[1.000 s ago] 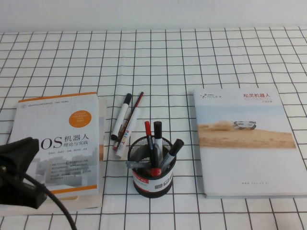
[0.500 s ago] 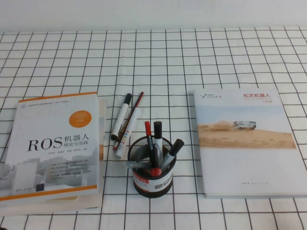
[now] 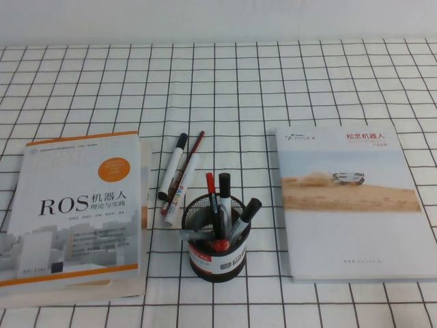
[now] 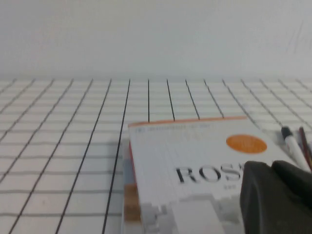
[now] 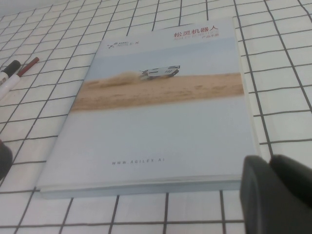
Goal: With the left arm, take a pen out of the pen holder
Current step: 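Take a marker out of the pen holder and lay it on the table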
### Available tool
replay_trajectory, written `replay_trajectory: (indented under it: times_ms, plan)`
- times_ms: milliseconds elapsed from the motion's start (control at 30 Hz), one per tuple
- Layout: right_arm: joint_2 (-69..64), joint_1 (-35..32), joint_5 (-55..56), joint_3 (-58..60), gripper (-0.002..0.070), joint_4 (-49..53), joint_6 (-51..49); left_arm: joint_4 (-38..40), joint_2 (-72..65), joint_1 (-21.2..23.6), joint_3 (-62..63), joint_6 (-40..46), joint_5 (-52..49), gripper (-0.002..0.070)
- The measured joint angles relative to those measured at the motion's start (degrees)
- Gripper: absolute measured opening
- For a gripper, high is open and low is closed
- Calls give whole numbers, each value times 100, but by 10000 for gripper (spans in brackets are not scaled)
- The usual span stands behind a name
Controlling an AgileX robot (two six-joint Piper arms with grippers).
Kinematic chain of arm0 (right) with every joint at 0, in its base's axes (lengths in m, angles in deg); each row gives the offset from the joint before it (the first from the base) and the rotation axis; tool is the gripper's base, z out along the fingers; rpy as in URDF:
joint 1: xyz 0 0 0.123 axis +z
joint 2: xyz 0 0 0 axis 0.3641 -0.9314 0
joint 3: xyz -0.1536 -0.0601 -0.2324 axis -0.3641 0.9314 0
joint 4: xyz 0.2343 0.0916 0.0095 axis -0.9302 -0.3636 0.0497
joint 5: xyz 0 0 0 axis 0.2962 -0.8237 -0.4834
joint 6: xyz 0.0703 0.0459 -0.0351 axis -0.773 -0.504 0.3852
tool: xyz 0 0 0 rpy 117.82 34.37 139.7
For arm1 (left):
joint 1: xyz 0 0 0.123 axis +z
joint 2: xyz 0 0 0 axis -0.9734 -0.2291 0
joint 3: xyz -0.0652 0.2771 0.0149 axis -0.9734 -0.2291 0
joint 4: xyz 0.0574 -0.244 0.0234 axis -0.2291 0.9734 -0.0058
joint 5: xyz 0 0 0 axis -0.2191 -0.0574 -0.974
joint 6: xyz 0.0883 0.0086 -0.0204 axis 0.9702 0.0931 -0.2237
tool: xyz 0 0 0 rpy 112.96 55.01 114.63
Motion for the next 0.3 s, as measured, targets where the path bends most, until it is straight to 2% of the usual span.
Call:
replay_trajectory:
  times_ms: [167,300]
  plan:
    - [0,0,0,0,-12,0,0,13,0,9,7,-21,-1027,-3]
    - [0,0,0,0,-13,0,0,-33,0,9,-3,-43,-1398,-3]
